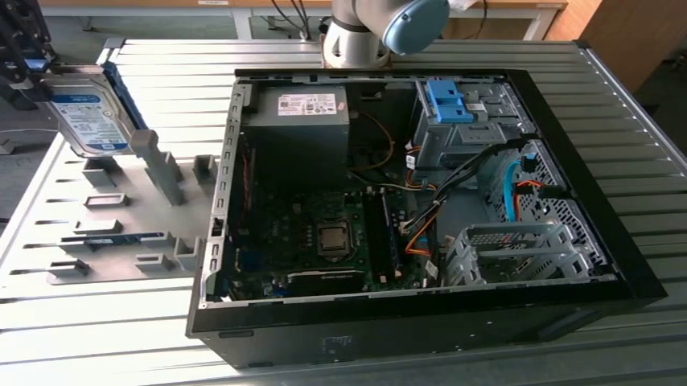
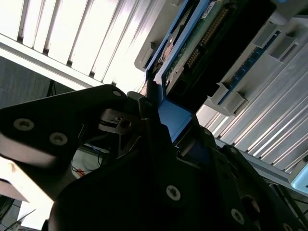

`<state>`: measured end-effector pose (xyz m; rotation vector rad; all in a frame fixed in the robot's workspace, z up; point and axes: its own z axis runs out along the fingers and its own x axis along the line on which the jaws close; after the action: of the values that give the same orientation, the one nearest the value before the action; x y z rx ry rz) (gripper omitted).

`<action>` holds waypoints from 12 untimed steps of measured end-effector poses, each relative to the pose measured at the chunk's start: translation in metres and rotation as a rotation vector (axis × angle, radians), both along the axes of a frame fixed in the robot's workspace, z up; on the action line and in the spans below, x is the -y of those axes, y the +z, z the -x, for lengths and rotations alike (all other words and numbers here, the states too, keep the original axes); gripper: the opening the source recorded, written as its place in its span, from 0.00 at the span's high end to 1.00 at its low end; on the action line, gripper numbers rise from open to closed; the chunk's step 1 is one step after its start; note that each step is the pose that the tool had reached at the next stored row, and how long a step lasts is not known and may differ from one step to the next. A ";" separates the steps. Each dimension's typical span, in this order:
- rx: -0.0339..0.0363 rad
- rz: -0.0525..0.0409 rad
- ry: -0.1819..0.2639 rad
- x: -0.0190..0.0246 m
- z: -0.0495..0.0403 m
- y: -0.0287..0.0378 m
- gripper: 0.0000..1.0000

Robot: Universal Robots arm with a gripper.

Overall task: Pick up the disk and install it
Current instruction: 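Pick up the disk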

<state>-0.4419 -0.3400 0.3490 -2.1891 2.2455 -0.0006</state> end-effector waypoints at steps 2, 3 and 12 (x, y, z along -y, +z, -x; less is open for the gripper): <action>0.0000 0.0000 0.000 0.0000 0.0001 0.0000 0.63; 0.0000 0.0000 0.000 0.0000 0.0001 0.0001 0.63; 0.0000 0.0000 0.000 0.0000 0.0001 0.0051 0.63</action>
<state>-0.4420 -0.3400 0.3540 -2.1890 2.2456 -0.0006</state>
